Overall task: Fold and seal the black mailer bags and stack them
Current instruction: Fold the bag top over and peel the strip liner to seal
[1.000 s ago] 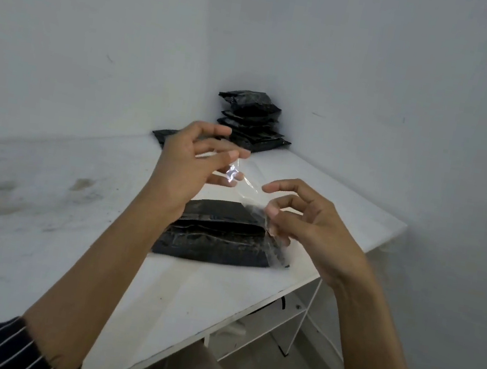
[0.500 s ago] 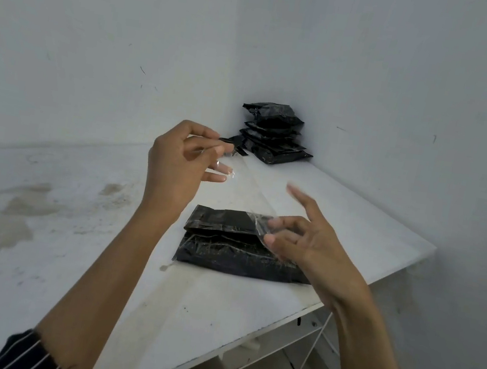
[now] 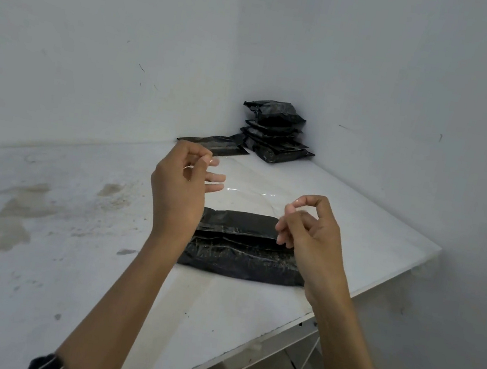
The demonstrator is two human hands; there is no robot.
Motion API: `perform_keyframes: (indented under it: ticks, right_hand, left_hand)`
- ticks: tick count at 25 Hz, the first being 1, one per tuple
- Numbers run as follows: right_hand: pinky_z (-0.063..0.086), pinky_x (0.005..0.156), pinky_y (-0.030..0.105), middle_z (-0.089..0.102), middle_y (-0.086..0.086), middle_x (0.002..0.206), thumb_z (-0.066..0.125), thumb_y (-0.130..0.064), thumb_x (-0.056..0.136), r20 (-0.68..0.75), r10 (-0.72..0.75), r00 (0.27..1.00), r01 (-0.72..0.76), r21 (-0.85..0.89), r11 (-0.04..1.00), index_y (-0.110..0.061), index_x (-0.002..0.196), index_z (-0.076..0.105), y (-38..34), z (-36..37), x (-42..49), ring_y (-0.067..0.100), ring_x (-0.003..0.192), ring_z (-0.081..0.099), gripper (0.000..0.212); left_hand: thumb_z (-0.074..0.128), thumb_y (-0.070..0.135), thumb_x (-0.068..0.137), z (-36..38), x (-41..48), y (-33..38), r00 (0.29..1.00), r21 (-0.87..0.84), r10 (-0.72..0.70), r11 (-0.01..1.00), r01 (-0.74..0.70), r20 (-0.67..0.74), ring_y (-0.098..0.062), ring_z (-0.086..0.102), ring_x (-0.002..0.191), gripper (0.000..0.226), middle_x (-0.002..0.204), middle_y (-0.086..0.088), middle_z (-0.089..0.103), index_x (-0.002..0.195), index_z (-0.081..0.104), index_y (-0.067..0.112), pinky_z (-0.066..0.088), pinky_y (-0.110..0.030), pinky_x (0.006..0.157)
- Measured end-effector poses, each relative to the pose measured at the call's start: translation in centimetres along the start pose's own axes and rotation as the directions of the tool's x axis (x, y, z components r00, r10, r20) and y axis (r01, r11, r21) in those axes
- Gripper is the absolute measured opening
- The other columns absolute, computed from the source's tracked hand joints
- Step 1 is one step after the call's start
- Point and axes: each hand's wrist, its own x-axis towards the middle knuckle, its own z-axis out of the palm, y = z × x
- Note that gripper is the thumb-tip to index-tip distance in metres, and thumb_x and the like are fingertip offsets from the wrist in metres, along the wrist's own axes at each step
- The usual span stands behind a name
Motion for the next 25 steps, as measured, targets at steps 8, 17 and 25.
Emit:
perform_keyframes:
  ticks: [8, 17, 25]
  right_hand:
    - [0.036, 0.052, 0.015, 0.054, 0.000, 0.057, 0.059, -0.009, 0.091, 0.155, 0.040, 0.987, -0.035, -0.034, 0.999, -0.015, 0.099, 0.050, 0.5, -1.4, 0.3, 0.004, 0.051, 0.045, 0.013]
    - [0.031, 0.059, 0.030, 0.057, -0.005, 0.051, 0.060, -0.004, 0.089, 0.143, 0.111, 0.983, -0.098, -0.094, 0.991, -0.017, 0.099, 0.051, 0.6, -3.2, 1.3, 0.026, 0.064, 0.044, 0.018]
    - [0.048, 0.066, 0.045, 0.064, 0.001, 0.059, 0.050, -0.007, 0.096, 0.100, 0.051, 0.994, -0.036, -0.145, 0.989, -0.013, 0.087, 0.056, 0.0, -1.4, 1.0, 0.021, 0.064, 0.053, 0.012]
  left_hand:
    - [0.047, 0.000, 0.095, 0.1, -0.1, -1.6, 0.998, -0.005, -0.061, 0.998, 0.060, -0.018, -0.019, 0.070, 0.061, 0.014, 0.084, -0.014, 0.067, 0.091, 0.060, 0.003, 0.056, -0.025, 0.055]
    - [0.050, 0.001, 0.094, 0.3, -0.9, -2.9, 0.984, -0.065, -0.179, 0.982, 0.179, 0.011, -0.021, 0.071, 0.061, 0.012, 0.085, -0.015, 0.069, 0.092, 0.061, -0.001, 0.055, -0.024, 0.054]
    - [0.037, 0.014, 0.100, 0.4, -0.3, -2.6, 0.988, 0.383, -0.101, 0.923, 0.048, 0.118, -0.016, 0.062, 0.094, 0.021, 0.137, -0.017, 0.041, 0.116, 0.048, 0.022, 0.049, -0.026, 0.081]
